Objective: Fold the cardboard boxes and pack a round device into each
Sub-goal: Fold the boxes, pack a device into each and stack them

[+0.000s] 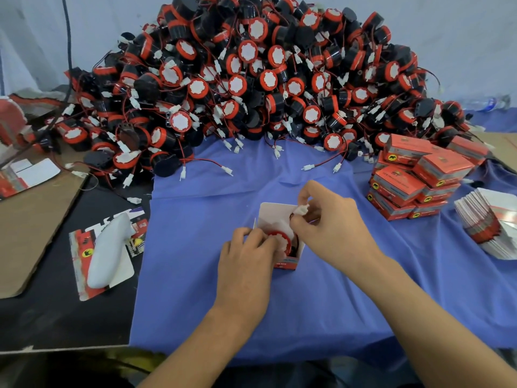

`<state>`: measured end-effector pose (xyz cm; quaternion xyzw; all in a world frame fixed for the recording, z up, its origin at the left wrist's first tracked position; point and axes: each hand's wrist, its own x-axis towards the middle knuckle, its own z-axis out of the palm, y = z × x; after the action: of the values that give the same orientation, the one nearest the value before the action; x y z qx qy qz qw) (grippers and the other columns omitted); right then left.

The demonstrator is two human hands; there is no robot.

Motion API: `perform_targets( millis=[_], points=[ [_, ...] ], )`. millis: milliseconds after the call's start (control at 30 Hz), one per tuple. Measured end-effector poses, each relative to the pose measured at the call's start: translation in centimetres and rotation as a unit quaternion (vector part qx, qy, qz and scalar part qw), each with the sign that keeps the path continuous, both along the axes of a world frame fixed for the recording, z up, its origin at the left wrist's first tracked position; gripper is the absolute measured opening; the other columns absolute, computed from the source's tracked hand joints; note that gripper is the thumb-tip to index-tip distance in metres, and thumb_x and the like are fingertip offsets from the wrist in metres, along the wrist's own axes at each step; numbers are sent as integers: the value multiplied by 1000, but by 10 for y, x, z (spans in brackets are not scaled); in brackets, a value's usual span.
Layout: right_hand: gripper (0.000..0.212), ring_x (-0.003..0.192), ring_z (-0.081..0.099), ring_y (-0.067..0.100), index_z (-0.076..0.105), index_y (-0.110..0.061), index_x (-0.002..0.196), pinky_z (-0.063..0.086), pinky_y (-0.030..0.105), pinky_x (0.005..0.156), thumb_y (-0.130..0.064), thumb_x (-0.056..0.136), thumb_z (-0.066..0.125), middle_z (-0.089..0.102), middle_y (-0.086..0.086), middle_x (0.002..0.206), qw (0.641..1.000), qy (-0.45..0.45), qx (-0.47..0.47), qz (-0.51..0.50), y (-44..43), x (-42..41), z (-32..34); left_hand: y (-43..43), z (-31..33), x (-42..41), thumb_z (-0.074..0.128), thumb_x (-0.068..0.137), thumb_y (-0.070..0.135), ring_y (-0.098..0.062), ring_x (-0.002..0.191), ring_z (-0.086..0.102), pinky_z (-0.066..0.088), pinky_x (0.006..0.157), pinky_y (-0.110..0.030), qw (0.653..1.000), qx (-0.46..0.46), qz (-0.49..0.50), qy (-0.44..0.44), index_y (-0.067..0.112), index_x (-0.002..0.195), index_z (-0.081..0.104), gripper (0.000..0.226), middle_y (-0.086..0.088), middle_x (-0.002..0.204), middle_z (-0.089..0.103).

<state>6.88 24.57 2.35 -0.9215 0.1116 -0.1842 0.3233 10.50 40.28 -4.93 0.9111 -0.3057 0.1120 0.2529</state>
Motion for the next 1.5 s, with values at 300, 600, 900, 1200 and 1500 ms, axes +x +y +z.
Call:
perform_targets(
  millis=[300,600,900,1200,1500],
  points=[
    [11,81,59,28,74,-22,86,49,38,65,-17,88,65,58,-1,84,982,102,-161,-5,0,3,-10,0,-2,0,77,90,24,-23,103,54,47,76,-37,1000,-15,-3,5,33,104,72,18,15,101,63],
    [12,97,46,22,62,-26,88,23,31,74,-21,92,52,56,-4,82,921,152,-356,46,21,14,-14,3,0,1,75,90,30,-26,97,59,46,72,-36,998,-52,-31,-15,27,102,76,12,10,94,67],
    [7,89,28,18,58,-28,85,6,39,65,-26,90,55,47,-13,71,920,161,-357,30,27,13,-20,7,-8,8,71,94,20,-18,89,50,51,70,-38,992,-112,-52,32,15,83,66,14,8,85,64],
    [23,71,57,23,69,-18,74,44,40,66,-19,91,54,66,1,72,982,97,-149,55,41,22,-39,14,-22,6,83,76,5,-4,77,52,39,69,-6,962,-256,-9,93,20,76,52,35,15,84,47],
    [32,123,42,14,67,-39,119,21,30,84,-31,103,41,53,-18,131,948,171,-228,145,27,13,-39,13,-35,5,85,75,1,-3,102,59,49,83,-7,921,-369,-2,130,43,102,46,63,18,114,44]
  ],
)
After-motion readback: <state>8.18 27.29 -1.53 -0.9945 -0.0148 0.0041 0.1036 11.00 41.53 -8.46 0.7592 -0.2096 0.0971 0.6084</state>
